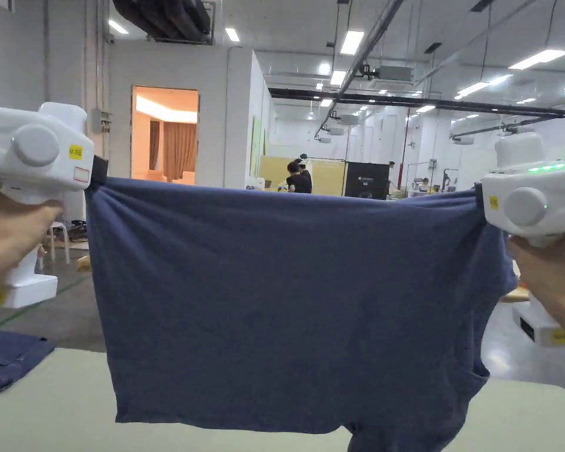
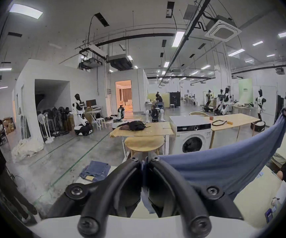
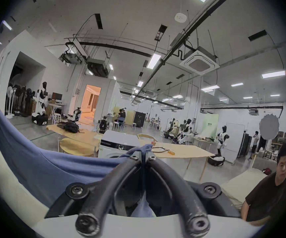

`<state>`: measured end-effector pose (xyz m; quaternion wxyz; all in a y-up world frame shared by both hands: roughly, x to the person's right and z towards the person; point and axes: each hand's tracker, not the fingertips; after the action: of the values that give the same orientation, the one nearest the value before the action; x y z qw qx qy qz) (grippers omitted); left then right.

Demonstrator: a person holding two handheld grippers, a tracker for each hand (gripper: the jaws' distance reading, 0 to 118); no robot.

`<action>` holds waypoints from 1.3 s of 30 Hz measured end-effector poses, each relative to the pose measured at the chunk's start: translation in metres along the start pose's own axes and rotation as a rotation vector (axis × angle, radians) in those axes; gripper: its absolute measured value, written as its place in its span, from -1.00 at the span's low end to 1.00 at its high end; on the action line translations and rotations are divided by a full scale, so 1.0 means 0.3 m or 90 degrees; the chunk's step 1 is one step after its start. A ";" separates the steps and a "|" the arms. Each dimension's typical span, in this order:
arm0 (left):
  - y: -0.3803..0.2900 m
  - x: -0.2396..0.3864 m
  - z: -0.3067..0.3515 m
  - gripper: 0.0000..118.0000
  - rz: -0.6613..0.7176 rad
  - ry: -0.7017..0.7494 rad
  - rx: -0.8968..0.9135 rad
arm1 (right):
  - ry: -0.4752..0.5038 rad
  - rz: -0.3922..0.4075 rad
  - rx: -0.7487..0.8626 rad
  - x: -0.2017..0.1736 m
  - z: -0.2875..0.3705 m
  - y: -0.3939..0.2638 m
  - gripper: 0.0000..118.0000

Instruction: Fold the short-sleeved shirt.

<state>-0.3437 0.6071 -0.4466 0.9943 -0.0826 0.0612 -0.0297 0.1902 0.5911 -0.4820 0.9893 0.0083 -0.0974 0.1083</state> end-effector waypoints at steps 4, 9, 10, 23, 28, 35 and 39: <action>-0.173 0.013 0.023 -1.00 -0.009 -0.011 -0.029 | 0.010 -0.013 -0.032 0.005 0.067 -0.147 -0.99; -0.405 0.021 0.109 -1.00 -0.003 -0.035 -0.069 | 0.012 0.003 -0.080 -0.002 0.203 -0.336 -0.99; -0.454 0.024 0.137 -1.00 -0.002 -0.036 -0.071 | 0.013 0.003 -0.084 -0.001 0.240 -0.375 -0.99; -0.915 0.010 0.576 -1.00 0.046 -0.060 -0.105 | 0.049 -0.030 -0.161 0.067 0.705 -0.751 -0.99; -1.089 0.005 0.697 -1.00 0.075 -0.056 -0.127 | 0.059 -0.040 -0.198 0.083 0.810 -0.934 -0.99; -1.305 0.013 0.852 -1.00 0.089 -0.045 -0.151 | 0.061 -0.049 -0.226 0.092 0.976 -1.128 -0.99; -1.414 0.015 0.900 -1.00 0.094 -0.040 -0.181 | 0.056 -0.033 -0.250 0.082 1.070 -1.231 -0.99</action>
<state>-0.3257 0.2325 -0.1118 0.9734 -0.2189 0.0398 0.0550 0.2322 0.2237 -0.1604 0.9777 -0.1870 -0.0731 0.0619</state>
